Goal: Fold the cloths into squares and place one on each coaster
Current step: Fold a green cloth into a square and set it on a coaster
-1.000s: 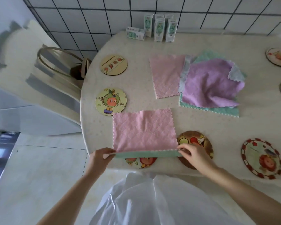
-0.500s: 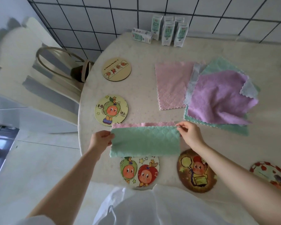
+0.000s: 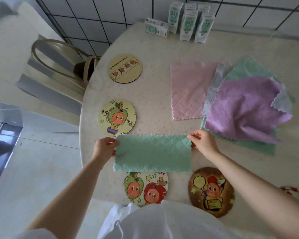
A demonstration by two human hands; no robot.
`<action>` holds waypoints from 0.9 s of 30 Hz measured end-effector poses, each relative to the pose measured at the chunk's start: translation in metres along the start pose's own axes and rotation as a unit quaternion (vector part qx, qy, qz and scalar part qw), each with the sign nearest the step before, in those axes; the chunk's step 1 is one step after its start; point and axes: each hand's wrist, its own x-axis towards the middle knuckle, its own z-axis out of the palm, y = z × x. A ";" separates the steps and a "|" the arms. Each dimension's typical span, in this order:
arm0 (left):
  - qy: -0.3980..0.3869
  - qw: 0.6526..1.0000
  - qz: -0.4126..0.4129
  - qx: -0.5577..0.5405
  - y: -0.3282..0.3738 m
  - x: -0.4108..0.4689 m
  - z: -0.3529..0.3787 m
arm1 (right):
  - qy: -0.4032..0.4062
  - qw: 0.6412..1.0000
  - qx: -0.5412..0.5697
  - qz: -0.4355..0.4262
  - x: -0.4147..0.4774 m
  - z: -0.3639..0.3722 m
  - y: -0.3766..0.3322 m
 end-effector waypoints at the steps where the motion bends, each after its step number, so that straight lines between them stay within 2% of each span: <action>1: 0.001 1.000 0.000 0.004 0.001 0.000 0.001 | -0.002 1.000 -0.003 0.005 0.002 0.000 0.000; 12: 0.043 0.996 0.023 0.078 0.004 0.006 0.006 | 0.005 0.999 -0.034 0.006 0.005 0.003 -0.006; 16: 0.064 0.987 0.037 0.139 0.004 0.004 0.004 | 0.034 0.999 -0.028 0.012 0.001 0.001 -0.009; 18: 0.115 0.964 0.092 0.223 0.002 -0.005 0.003 | 0.044 0.998 -0.033 -0.008 -0.007 -0.001 -0.012; 21: 0.141 0.919 0.240 0.280 -0.007 -0.028 0.012 | 0.053 0.978 -0.129 -0.153 -0.032 -0.004 -0.015; 24: 0.080 0.868 0.377 0.313 -0.023 -0.065 0.038 | -0.019 0.942 -0.200 -0.270 -0.068 0.008 -0.015; 27: 0.000 0.823 0.439 0.361 -0.042 -0.096 0.068 | -0.074 0.900 -0.249 -0.350 -0.103 0.035 -0.012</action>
